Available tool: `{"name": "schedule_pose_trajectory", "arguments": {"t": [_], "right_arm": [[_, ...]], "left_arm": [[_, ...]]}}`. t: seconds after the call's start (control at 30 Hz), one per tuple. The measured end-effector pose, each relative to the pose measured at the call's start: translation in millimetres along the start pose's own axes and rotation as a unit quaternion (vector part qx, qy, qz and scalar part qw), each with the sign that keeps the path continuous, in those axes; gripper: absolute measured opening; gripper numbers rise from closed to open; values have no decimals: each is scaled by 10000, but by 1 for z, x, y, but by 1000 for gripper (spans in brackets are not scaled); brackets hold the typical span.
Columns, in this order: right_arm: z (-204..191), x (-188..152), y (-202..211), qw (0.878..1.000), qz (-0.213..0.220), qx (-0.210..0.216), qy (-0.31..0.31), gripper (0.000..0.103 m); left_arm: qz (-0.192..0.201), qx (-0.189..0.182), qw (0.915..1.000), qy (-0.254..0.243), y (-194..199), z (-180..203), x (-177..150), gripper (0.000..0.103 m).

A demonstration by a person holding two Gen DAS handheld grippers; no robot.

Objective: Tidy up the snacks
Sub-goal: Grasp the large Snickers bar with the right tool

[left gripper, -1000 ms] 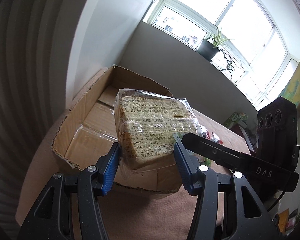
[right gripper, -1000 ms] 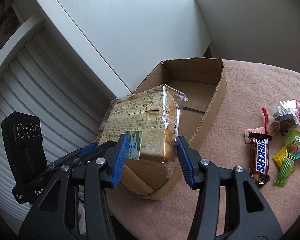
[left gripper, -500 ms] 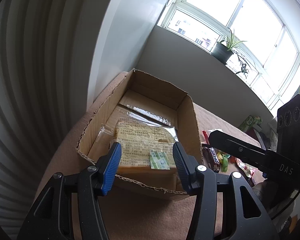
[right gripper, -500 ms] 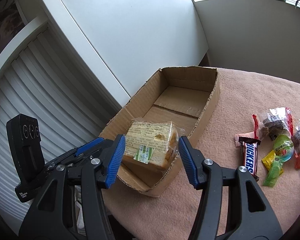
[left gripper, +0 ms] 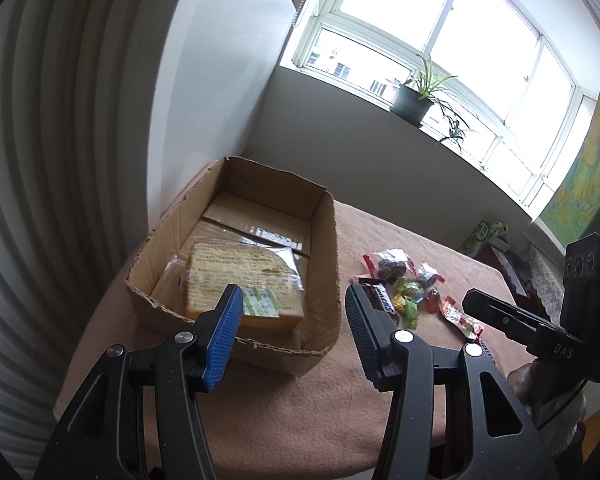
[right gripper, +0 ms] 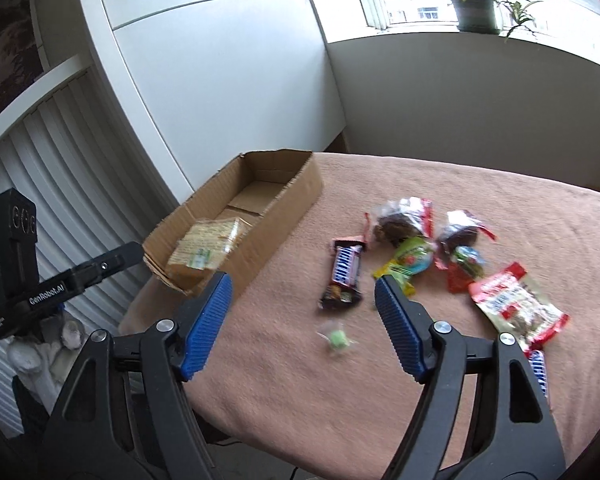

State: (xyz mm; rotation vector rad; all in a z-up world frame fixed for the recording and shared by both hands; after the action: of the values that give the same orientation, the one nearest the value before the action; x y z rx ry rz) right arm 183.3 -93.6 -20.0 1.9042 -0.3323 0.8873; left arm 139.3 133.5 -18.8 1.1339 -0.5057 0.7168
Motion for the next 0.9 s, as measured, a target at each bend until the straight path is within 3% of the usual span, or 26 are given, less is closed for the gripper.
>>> {"name": "schedule_pose_trajectory", "arguments": {"t": [0.17, 0.37, 0.6, 0.9], "right_arm": [[46, -34, 28, 9975, 46, -702, -18, 82], [96, -69, 43, 9925, -89, -1175, -329, 82], [133, -89, 41, 9890, -299, -1307, -629, 82], [159, -97, 25, 9878, -511, -1145, -923, 78]], "left_arm": [[-216, -253, 9991, -260, -16, 38, -21, 51], [-682, -485, 9953, -486, -48, 80, -54, 52], [-1199, -678, 9881, -682, -82, 110, -86, 52], [-1497, -600, 9844, -705, -113, 123, -88, 51]]}}
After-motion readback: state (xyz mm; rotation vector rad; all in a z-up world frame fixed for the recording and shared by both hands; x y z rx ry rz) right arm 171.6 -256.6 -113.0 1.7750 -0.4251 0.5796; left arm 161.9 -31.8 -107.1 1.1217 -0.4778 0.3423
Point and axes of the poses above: each gripper's, at about its wrist camera, not at the fingertips, and y roughly against the way its jaws point, z to its right, x to its top, the point moved 6 cm from there along -y, roughly the way its jaws point, and after that the axes turned 4 degrees about -z, right-handed, at the moved point
